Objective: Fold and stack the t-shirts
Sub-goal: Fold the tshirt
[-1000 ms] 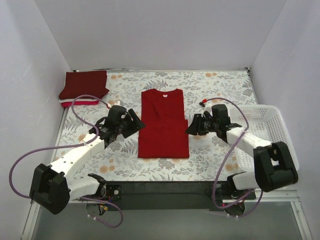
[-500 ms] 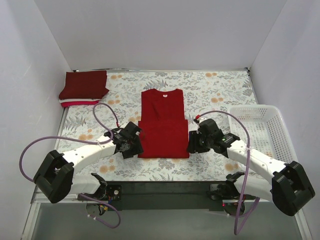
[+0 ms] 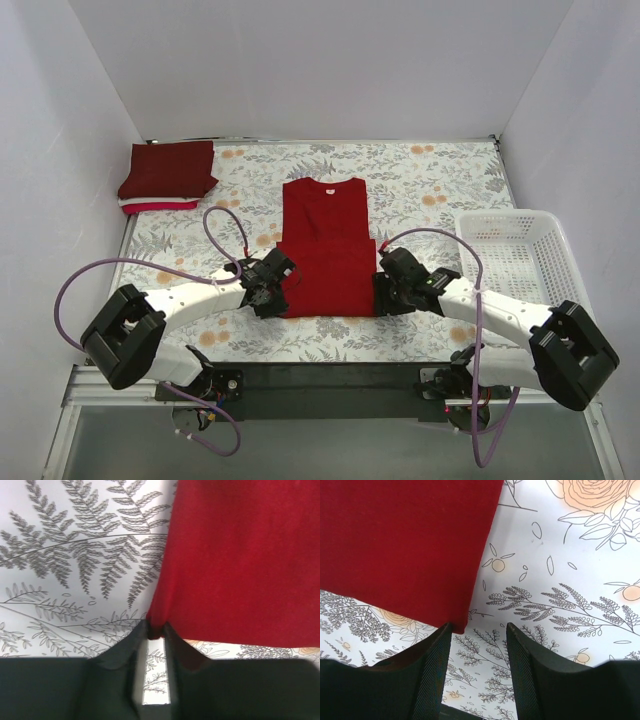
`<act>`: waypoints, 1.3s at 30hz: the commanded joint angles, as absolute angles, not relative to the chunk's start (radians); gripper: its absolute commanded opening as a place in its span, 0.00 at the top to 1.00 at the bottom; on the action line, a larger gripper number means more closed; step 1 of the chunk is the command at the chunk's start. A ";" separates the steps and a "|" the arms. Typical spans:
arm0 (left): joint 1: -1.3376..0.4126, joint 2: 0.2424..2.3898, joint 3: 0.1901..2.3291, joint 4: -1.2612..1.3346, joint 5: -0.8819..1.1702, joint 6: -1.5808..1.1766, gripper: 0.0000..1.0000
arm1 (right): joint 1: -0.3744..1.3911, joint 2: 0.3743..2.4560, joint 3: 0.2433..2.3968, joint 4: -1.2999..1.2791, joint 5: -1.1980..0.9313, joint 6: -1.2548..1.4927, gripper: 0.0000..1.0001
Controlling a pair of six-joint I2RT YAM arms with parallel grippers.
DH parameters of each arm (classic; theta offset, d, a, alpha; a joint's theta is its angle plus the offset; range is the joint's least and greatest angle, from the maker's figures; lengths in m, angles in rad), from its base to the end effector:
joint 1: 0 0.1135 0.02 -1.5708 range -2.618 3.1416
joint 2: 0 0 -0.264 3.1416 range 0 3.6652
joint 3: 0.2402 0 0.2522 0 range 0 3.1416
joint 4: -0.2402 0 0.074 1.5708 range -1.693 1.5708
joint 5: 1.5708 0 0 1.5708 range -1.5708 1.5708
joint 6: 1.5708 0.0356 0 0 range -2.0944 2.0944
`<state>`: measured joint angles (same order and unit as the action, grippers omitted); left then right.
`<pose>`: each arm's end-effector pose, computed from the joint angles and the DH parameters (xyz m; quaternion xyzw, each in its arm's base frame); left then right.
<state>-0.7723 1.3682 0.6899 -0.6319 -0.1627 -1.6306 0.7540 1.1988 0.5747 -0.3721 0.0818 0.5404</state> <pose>0.1640 -0.1517 0.1597 -0.4208 0.8942 -0.0917 0.1219 0.1605 0.1467 0.1731 -0.0906 0.9540 0.1394 0.2495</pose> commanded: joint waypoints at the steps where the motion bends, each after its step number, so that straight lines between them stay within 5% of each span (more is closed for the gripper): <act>1: -0.793 1.391 0.678 -0.637 -0.179 -1.652 0.86 | 0.782 1.223 0.624 -0.396 0.138 0.575 0.46; 5: -0.802 1.399 0.669 -0.632 -0.173 -1.654 1.00 | 0.814 1.264 0.644 -0.400 0.153 0.589 0.46; 22: -0.811 1.347 0.660 -0.638 -0.164 -1.661 1.00 | 0.876 1.376 0.667 -0.456 0.190 0.649 0.54; 29: -0.811 1.347 0.647 -0.641 -0.160 -1.675 1.00 | 0.882 1.368 0.583 -0.469 0.167 0.680 0.68; 34: -0.811 1.370 0.660 -0.640 -0.140 -1.666 1.00 | 0.882 1.344 0.551 -0.477 0.173 0.678 0.97; 39: -0.844 1.333 0.649 -0.713 -0.097 -1.700 1.00 | 0.929 1.315 0.558 -0.555 0.118 0.669 0.99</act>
